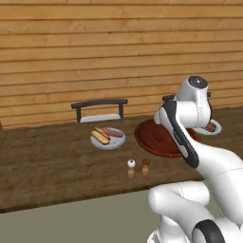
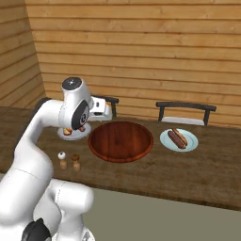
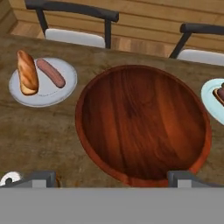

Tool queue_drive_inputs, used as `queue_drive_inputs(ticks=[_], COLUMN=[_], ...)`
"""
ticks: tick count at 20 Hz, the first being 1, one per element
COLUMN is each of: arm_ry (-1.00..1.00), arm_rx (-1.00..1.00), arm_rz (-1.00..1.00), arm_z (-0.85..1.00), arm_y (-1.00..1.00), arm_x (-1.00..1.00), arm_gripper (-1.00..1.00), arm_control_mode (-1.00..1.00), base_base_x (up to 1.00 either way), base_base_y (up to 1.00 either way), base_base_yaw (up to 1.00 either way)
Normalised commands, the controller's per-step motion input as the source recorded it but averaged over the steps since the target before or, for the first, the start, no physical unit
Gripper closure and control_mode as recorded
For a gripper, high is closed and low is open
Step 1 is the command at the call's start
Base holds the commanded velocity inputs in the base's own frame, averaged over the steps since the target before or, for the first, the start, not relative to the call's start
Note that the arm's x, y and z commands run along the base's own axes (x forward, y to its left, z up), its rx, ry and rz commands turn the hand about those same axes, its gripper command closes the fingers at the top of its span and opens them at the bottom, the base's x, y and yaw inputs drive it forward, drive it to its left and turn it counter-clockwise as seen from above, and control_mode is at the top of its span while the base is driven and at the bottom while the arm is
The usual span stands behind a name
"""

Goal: Place one bun and one sausage from the bowl on each plate.

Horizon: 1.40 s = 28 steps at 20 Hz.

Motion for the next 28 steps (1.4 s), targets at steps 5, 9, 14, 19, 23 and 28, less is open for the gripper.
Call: queue_drive_inputs(ticks=[5, 9, 14, 19, 23, 28], arm_ry=[0.01, 0.07, 0.12, 0.01, 0.03, 0.01], arm_rx=[0.00, 0.00, 0.00, -0.01, -0.03, 0.00], arm_rz=[-0.02, -0.09, -0.11, 0.12, 0.17, 0.20], arm_z=[0.00, 0.00, 0.00, 0.02, 0.00, 0.03], arm_y=[-0.97, -0.92, -0.67, 0.45, 0.85, 0.43], arm_x=[0.20, 0.10, 0.49, 0.24, 0.22, -0.45], arm_gripper=[-1.00, -1.00, -1.00, -1.00, -1.00, -1.00], arm_control_mode=[-1.00, -1.00, -1.00, -1.00, -1.00, -1.00], base_base_x=[0.00, 0.00, 0.00, 0.00, 0.00, 0.00], base_base_y=[0.00, 0.00, 0.00, 0.00, 0.00, 0.00], base_base_yaw=[0.00, 0.00, 0.00, 0.00, 0.00, 0.00])
